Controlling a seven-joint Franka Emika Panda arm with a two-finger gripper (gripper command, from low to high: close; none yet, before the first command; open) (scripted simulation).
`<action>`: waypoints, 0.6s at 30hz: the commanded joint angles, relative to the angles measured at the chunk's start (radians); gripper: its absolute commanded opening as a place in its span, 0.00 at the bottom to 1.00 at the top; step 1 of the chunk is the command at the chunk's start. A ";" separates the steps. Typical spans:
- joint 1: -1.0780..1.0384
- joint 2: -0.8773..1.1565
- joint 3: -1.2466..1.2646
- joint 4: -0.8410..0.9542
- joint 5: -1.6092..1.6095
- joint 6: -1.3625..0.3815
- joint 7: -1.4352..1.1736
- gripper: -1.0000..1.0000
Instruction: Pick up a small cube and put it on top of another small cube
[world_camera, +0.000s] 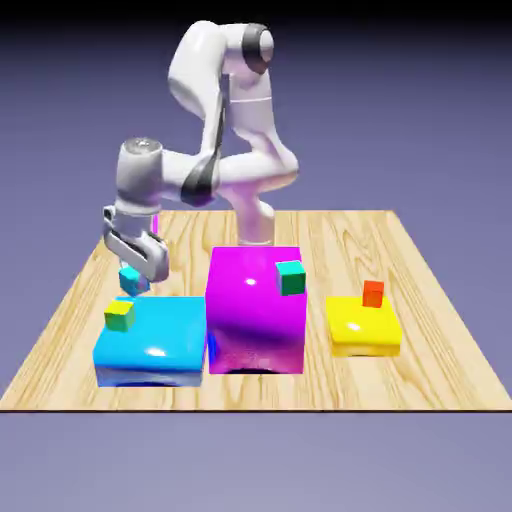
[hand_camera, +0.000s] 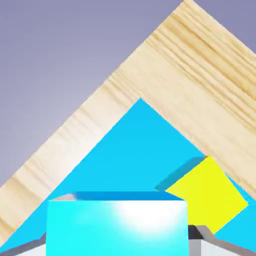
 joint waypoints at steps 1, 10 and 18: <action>-0.007 -0.010 -0.008 -0.006 -0.016 0.000 0.045 0.00; -0.063 -0.002 -0.030 -0.043 -0.007 0.053 0.216 0.00; -0.136 0.249 0.046 -0.071 0.340 0.243 -0.030 0.00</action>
